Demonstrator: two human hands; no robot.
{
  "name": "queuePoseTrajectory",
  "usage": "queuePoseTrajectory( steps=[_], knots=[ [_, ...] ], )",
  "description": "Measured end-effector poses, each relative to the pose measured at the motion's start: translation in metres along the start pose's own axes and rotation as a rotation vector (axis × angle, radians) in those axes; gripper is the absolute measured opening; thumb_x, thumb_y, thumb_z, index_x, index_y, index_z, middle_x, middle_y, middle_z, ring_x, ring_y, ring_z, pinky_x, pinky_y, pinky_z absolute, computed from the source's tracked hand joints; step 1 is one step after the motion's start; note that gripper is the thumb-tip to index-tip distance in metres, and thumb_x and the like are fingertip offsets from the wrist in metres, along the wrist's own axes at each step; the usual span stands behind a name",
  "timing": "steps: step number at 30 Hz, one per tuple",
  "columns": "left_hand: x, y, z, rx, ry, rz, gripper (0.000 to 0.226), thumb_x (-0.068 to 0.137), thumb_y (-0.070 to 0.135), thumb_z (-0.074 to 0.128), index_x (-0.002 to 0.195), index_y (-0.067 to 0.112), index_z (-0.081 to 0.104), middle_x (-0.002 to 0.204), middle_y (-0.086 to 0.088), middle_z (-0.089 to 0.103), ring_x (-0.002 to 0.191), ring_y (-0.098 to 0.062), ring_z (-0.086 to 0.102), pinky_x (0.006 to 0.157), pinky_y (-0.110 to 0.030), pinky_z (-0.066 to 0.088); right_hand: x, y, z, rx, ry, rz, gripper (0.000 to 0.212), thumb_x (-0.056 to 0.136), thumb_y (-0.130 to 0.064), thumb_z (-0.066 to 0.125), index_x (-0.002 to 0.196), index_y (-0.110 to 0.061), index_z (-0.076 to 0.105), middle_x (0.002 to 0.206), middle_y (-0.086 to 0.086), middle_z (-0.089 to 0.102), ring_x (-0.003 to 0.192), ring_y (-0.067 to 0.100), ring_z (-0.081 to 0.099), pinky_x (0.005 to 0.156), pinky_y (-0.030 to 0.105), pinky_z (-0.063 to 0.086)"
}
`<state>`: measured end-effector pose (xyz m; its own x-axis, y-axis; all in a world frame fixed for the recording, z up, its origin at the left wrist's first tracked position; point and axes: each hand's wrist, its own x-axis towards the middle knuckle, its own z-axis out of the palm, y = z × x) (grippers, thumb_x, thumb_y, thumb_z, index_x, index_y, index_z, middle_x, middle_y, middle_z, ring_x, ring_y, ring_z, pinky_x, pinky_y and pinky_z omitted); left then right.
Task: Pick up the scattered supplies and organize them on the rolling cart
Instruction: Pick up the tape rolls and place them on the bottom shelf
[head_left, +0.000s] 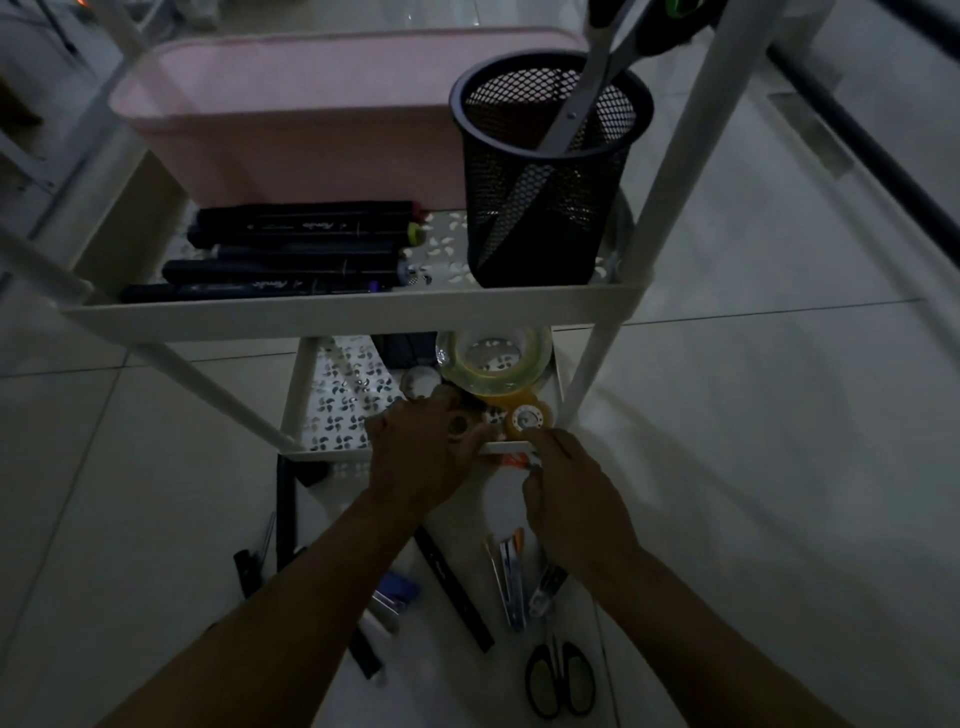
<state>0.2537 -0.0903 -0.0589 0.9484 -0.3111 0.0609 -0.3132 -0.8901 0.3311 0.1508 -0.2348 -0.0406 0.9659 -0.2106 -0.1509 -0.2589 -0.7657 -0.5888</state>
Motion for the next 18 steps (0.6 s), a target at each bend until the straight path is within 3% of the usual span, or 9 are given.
queuePoseTrajectory(
  steps=[3, 7, 10, 14, 18],
  knots=[
    [0.004, 0.0, 0.002, -0.074, -0.053, -0.015, 0.049, 0.082, 0.059, 0.043, 0.094, 0.022, 0.072, 0.078, -0.008, 0.073, 0.08, -0.034, 0.068, 0.077, -0.045, 0.05, 0.001, 0.001, 0.002, 0.03, 0.0, -0.006, 0.047, 0.096, -0.015, 0.045, 0.142, -0.013, 0.039, 0.143, 0.006, 0.041, 0.121, 0.027, 0.05, 0.099, 0.039, 0.045],
    [0.016, 0.007, 0.002, -0.22, -0.143, -0.12, 0.032, 0.082, 0.036, 0.063, 0.104, 0.014, 0.065, 0.097, -0.011, 0.071, 0.09, -0.032, 0.065, 0.078, -0.044, 0.053, -0.005, 0.004, 0.0, 0.066, 0.042, -0.034, 0.044, 0.094, -0.014, 0.048, 0.138, -0.017, 0.045, 0.139, 0.001, 0.045, 0.118, 0.021, 0.051, 0.097, 0.033, 0.047],
    [0.023, 0.018, 0.003, -0.319, -0.21, -0.199, 0.031, 0.08, 0.029, 0.073, 0.097, 0.007, 0.058, 0.097, -0.013, 0.066, 0.09, -0.03, 0.063, 0.074, -0.043, 0.053, -0.006, 0.009, -0.003, 0.116, 0.099, 0.01, 0.042, 0.092, -0.012, 0.05, 0.134, -0.019, 0.049, 0.132, 0.001, 0.05, 0.112, 0.02, 0.055, 0.092, 0.032, 0.049],
    [0.022, 0.016, 0.003, -0.297, -0.204, -0.202, 0.034, 0.08, 0.029, 0.075, 0.099, 0.005, 0.062, 0.101, -0.013, 0.068, 0.096, -0.029, 0.063, 0.069, -0.032, 0.045, -0.002, 0.018, -0.007, 0.174, 0.207, 0.094, 0.035, 0.092, -0.009, 0.052, 0.125, -0.016, 0.057, 0.123, 0.002, 0.057, 0.107, 0.015, 0.057, 0.085, 0.019, 0.042],
    [0.025, 0.01, 0.003, -0.273, -0.244, -0.196, 0.039, 0.08, 0.037, 0.076, 0.104, 0.008, 0.068, 0.104, -0.011, 0.071, 0.098, -0.027, 0.066, 0.079, -0.038, 0.055, 0.001, 0.02, -0.005, 0.225, 0.207, 0.14, 0.032, 0.092, -0.011, 0.053, 0.123, -0.016, 0.058, 0.122, 0.001, 0.058, 0.108, 0.015, 0.057, 0.086, 0.021, 0.043]
  ],
)
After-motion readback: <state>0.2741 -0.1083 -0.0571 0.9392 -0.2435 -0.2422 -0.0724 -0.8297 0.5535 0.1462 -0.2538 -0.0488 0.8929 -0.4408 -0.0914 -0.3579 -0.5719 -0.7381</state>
